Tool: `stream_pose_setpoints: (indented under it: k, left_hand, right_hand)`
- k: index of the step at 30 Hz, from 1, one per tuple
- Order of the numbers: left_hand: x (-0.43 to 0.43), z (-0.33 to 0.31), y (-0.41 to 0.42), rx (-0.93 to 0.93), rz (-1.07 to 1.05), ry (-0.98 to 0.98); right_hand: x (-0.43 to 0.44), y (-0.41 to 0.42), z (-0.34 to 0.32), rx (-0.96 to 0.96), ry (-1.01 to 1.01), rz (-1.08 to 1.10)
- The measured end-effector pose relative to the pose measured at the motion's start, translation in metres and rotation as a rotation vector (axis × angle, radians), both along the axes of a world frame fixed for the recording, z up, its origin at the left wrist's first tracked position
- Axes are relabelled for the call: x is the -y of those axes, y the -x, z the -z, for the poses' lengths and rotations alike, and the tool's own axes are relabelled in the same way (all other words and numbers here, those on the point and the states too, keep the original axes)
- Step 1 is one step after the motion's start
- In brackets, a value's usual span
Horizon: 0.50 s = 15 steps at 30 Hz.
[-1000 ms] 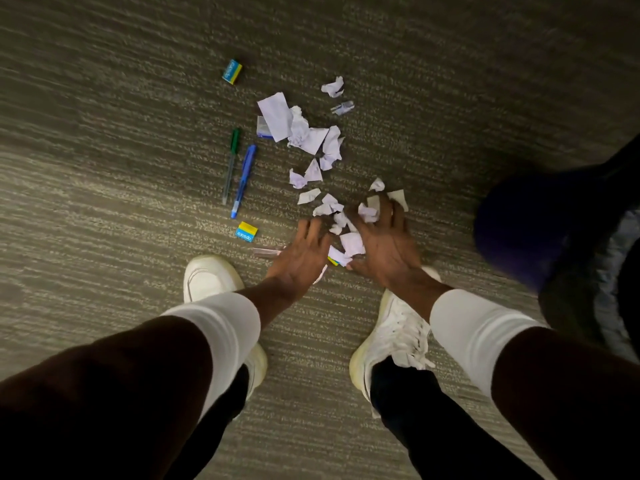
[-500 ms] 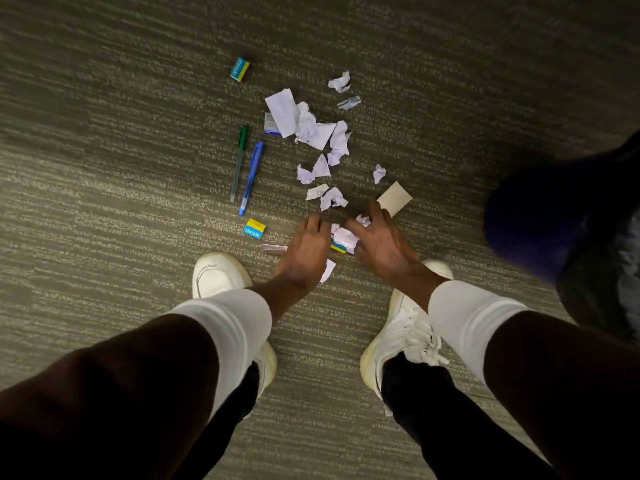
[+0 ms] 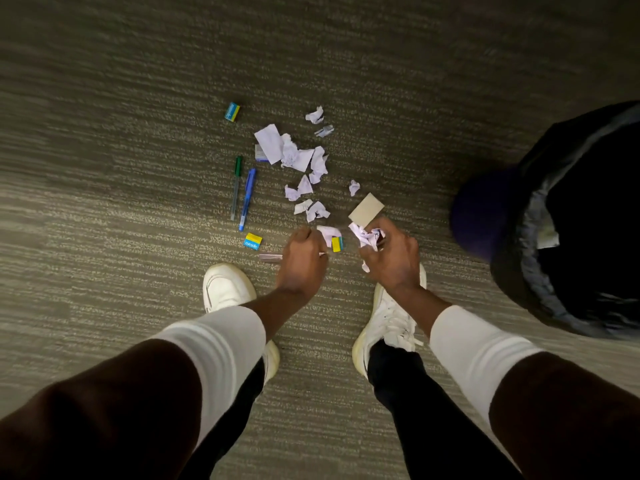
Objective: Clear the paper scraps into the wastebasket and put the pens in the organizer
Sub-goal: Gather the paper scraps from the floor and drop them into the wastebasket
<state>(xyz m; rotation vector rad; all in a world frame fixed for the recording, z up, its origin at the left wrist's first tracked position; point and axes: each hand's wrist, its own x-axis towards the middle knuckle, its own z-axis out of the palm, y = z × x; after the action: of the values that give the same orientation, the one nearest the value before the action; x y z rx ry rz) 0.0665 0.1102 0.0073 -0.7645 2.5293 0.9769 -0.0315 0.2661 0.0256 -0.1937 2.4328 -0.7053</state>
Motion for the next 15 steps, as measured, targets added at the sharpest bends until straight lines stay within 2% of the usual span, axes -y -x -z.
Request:
stream_pose_setpoints:
  k: [9, 15]
  left_hand:
    - [-0.053, -0.122, 0.078, -0.113, -0.137, -0.138]
    - [-0.101, -0.193, 0.143, -0.218, -0.128, -0.204]
  right_hand:
    - [-0.048, 0.027, -0.135, -0.167, 0.153, 0.308]
    - [-0.096, 0.051, -0.194, -0.251, 0.108, 0.531]
